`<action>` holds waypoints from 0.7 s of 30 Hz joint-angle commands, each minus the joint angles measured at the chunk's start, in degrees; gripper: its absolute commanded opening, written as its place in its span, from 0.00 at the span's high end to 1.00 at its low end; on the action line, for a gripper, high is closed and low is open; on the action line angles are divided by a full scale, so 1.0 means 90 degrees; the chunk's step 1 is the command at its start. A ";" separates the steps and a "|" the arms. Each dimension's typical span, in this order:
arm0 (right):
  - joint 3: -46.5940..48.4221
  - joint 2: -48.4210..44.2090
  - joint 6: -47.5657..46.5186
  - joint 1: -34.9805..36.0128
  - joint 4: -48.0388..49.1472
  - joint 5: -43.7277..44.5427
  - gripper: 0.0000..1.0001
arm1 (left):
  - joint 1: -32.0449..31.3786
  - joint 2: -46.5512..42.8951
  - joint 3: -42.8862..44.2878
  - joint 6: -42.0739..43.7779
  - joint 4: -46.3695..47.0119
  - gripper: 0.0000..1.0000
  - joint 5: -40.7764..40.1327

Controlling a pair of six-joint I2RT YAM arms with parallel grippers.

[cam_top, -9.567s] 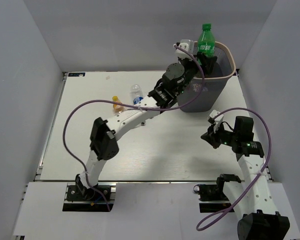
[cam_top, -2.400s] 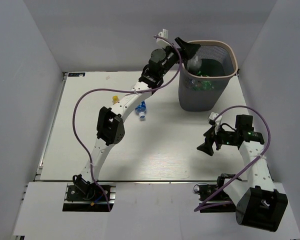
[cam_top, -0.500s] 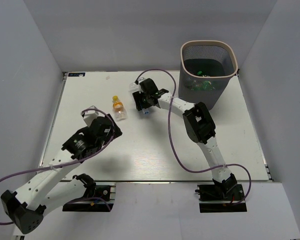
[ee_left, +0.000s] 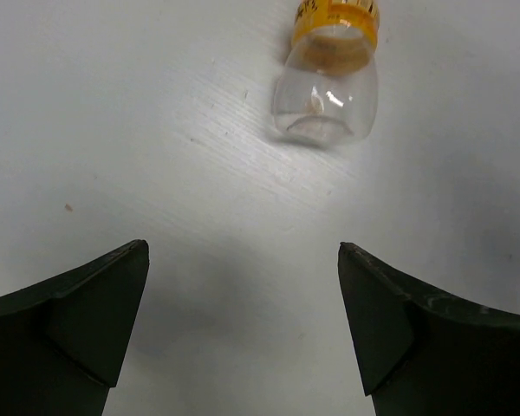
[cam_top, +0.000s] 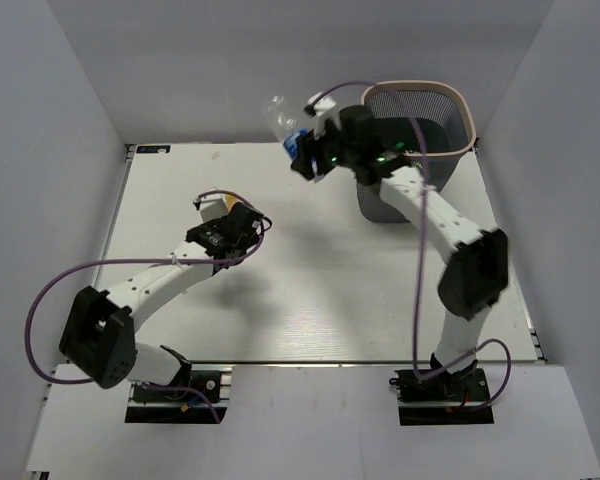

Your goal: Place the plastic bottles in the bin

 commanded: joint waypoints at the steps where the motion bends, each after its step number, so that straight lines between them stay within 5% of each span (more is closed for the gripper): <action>1: 0.0044 -0.1266 -0.0527 -0.0222 0.0342 -0.0483 0.96 | 0.0340 0.0354 0.0499 0.0283 0.0781 0.00 -0.0377; 4: -0.0132 -0.2017 -0.0498 -0.0340 0.0331 -0.0055 0.96 | 0.0633 0.0833 0.0956 0.0606 0.1055 0.00 -0.0123; 9: -0.0620 -0.2517 -0.0527 -0.0711 0.0857 0.2522 0.96 | 0.0936 0.1733 0.1398 0.1016 0.1328 0.00 0.0373; 18: -0.0728 -0.2498 -0.0381 -0.1804 0.0547 0.2594 0.94 | 0.1357 0.2533 0.1739 0.1641 0.1593 0.00 0.1234; 21: -0.0669 -0.2332 -0.0410 -0.2203 0.0323 0.2360 0.78 | 0.1426 0.2670 0.1953 0.1788 0.1661 0.00 0.1313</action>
